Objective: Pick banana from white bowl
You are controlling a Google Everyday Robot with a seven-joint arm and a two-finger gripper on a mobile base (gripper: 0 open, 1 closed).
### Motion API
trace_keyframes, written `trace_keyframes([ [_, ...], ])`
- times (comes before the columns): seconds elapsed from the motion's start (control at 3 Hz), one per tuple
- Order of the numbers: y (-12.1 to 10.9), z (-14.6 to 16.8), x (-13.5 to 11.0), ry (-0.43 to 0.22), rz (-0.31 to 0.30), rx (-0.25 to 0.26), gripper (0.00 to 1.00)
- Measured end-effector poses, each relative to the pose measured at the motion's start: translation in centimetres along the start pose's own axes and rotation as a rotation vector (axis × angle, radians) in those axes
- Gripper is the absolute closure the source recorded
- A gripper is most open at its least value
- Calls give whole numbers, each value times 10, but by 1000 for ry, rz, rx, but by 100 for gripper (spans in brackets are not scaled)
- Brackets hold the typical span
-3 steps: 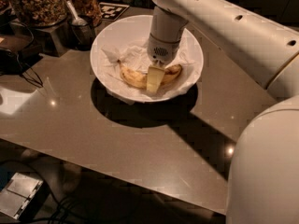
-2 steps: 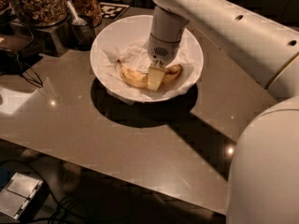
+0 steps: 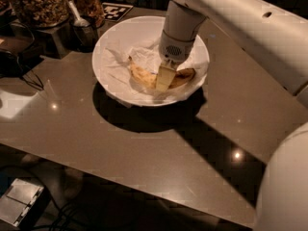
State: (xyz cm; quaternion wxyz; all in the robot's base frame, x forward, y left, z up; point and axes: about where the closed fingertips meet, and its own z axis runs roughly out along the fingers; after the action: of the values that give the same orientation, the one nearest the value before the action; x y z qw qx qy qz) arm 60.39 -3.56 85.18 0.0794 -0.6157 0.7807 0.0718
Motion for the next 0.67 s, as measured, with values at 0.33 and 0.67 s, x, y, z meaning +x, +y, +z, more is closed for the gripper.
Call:
trace_keyframes([
  [0.33, 21, -37, 5, -57, -13, 45, 100],
  [0.67, 50, -79, 8, -102, -57, 94, 100],
])
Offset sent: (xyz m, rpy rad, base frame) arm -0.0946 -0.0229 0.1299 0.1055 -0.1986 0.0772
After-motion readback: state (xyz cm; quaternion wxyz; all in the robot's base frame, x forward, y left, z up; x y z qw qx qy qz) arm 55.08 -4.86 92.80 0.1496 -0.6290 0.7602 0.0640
